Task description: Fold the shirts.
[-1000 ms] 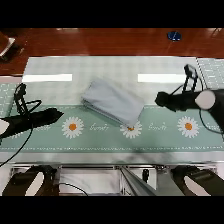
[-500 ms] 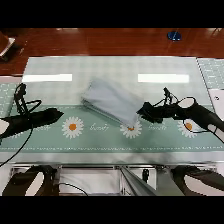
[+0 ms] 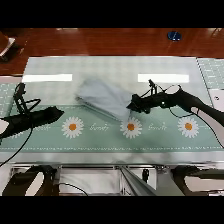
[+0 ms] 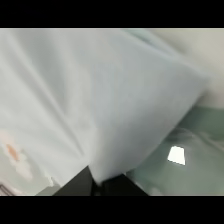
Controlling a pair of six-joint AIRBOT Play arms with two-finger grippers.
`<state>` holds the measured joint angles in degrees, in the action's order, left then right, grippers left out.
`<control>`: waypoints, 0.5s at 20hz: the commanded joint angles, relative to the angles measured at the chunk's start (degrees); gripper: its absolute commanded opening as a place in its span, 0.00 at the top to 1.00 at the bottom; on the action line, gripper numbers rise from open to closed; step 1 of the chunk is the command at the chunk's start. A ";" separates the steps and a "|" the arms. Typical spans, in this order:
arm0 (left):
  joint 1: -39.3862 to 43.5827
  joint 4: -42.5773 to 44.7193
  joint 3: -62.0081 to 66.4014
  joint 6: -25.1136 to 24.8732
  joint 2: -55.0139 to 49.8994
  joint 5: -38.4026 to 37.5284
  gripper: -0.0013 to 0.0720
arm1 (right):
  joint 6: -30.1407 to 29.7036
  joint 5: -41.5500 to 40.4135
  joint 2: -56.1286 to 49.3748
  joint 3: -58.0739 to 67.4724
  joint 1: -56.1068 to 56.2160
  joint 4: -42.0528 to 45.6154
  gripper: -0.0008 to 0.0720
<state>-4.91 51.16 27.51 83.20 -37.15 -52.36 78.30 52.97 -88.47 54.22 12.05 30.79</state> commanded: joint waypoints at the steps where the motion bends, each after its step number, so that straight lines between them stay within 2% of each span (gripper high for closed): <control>1: -0.07 -0.13 0.00 -0.04 -0.04 0.42 0.95 | -2.34 5.81 -1.05 8.85 0.96 3.23 0.95; 6: -0.07 0.92 -0.04 -0.09 -0.04 1.29 0.95 | 3.61 13.00 1.25 25.66 0.07 14.56 0.95; 10: -0.07 0.92 -0.04 -0.24 -0.04 1.79 0.95 | 5.95 17.53 5.18 34.71 -6.97 16.11 0.95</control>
<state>-4.91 51.81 27.49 83.05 -37.17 -50.96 81.91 66.13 -85.52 82.08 9.02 43.81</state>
